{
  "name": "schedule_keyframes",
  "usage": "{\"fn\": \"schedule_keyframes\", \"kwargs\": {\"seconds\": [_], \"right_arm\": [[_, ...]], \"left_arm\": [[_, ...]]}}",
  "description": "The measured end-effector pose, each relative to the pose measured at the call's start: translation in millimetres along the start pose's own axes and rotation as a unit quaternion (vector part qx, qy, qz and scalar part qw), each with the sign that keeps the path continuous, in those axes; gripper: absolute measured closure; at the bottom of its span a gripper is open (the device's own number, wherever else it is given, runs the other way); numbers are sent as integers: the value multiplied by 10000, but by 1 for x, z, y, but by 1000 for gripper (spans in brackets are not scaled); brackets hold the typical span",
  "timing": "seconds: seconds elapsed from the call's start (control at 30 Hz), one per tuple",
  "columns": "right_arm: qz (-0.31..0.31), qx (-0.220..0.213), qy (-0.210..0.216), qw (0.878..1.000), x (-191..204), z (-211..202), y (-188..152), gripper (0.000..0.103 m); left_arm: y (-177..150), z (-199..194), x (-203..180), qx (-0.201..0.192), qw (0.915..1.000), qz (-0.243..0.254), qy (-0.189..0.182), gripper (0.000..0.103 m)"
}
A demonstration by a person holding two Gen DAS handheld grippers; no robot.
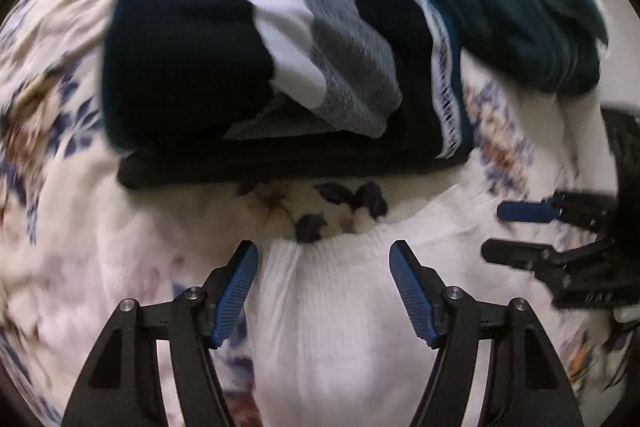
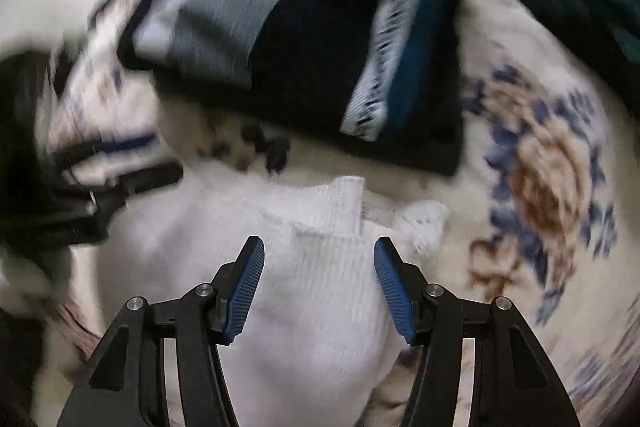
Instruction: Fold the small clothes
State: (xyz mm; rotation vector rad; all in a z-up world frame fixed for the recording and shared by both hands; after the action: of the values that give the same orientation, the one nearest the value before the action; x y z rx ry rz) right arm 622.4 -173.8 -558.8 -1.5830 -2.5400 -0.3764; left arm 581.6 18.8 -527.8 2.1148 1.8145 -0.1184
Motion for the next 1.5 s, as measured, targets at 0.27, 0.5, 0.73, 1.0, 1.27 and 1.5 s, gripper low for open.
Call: {"fn": "schedule_keyframes", "kwargs": {"seconds": [0.27, 0.5, 0.73, 1.0, 1.27, 1.5], "right_arm": [[179, -721, -240, 9969, -10, -26, -8, 98], [292, -31, 62, 9995, -32, 13, 8, 98], [652, -768, -106, 9949, -45, -12, 11, 98], [960, -1137, -861, 9851, -54, -28, 7, 99], [1053, -452, -1238, 9857, -69, 14, 6, 99], [1418, -210, -847, 9860, -84, 30, -10, 99]], "left_arm": [[-2, -11, 15, -68, 9998, -146, -122, 37], [-4, -11, 38, -116, 9985, -531, -119, 37], [-2, 7, 28, 61, 9959, -607, -665, 50], [7, -12, 49, -545, 9925, -1019, -388, 97], [15, 26, 47, -49, 9962, -865, 117, 97], [13, 24, 47, 24, 9963, -858, 55, 96]]}}
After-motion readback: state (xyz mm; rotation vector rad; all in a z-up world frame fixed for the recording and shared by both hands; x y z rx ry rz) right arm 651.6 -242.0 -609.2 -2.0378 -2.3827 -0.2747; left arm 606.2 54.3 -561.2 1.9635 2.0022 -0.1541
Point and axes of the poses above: each gripper's, at about its wrist camera, not at the fingertips, and z roughly the way its jaws point, x to its left, y to its top, the point moved 2 cm from there along z, roughly the way its jaws point, and after that the axes turned 9 degrees about -z, right-handed, at the moved point
